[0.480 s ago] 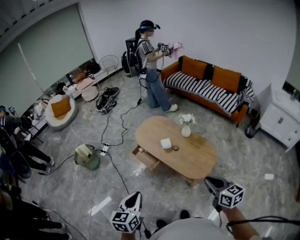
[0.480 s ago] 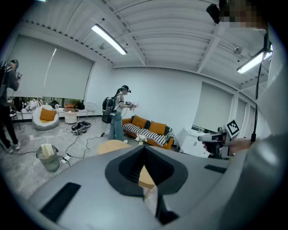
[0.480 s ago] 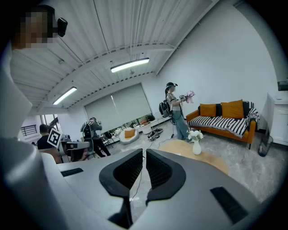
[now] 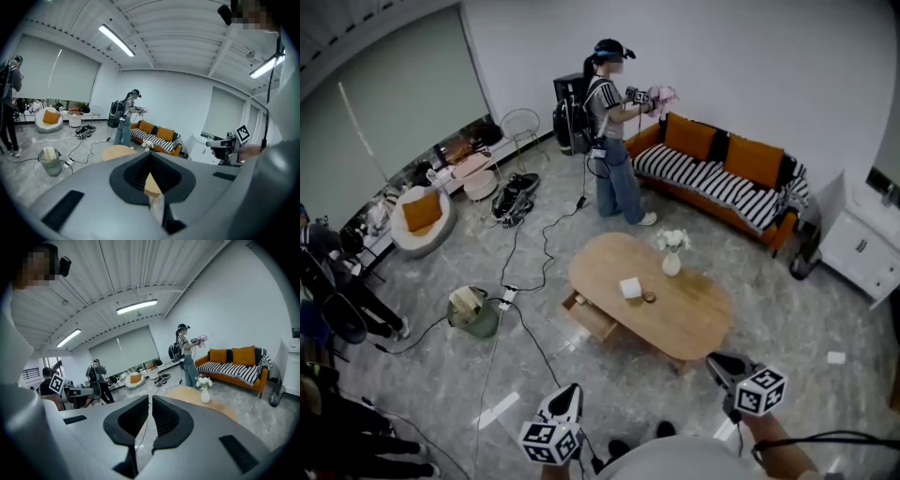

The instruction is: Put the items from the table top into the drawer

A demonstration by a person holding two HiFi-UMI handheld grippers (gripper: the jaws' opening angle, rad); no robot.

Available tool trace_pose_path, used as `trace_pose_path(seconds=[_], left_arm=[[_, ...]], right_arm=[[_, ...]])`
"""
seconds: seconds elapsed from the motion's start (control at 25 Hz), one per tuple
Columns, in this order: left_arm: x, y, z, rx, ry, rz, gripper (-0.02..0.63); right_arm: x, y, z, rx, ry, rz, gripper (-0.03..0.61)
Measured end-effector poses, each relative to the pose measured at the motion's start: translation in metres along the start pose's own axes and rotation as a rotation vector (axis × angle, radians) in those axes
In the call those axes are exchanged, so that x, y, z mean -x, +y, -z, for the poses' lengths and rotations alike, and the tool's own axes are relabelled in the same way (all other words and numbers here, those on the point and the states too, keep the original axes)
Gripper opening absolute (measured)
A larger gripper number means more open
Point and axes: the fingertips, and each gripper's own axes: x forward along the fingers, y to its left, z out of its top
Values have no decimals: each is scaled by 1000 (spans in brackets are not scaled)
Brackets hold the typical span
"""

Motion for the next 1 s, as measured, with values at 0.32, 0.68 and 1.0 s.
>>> trace_pose_path(seconds=[0.32,0.68,1.0], left_arm=[[-5,-10,7,-3,14,-15,0],[-4,-15,24,21,43,-68,2],[-13,-26,28,28,40,-119,2]], right_arm=[[3,-10,2,1,12,2,49],[-3,-36,14,-53,35,14,49],[-5,-54,15,-17,64,-21,50]])
